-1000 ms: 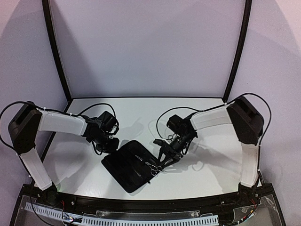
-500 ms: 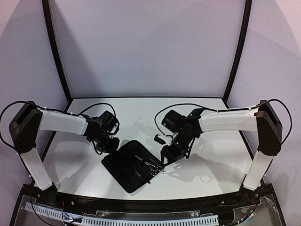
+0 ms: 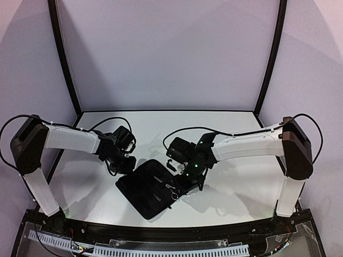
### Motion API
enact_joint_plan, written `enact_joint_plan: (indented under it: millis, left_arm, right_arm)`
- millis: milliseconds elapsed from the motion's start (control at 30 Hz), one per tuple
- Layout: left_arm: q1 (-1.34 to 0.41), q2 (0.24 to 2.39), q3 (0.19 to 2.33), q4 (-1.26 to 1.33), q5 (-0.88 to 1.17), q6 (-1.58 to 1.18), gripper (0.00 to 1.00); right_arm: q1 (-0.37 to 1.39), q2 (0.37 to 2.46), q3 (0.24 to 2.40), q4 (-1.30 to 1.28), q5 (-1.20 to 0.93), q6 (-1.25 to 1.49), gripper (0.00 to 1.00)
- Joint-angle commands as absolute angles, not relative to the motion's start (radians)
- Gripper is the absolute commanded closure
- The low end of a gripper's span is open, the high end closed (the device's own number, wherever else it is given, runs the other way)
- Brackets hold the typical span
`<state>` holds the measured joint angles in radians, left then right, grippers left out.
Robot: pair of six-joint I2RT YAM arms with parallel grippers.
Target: Sort the hair-cutting tools
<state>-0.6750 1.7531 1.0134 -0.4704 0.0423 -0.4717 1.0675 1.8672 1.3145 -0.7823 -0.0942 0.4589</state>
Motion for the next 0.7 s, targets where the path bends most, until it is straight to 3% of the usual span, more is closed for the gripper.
enact_joint_plan:
  millis: [0, 667]
  left_arm:
    - [-0.680, 1.829, 0.973, -0.470, 0.033, -0.480, 0.99]
    - [-0.679, 1.838, 0.959, -0.461, 0.036, -0.477, 0.99]
  right_arm:
    - [1.093, 1.886, 1.346, -0.777, -0.036, 0.490, 0.60]
    - [1.129, 1.998, 1.376, -0.789, 0.047, 0.518, 0.67]
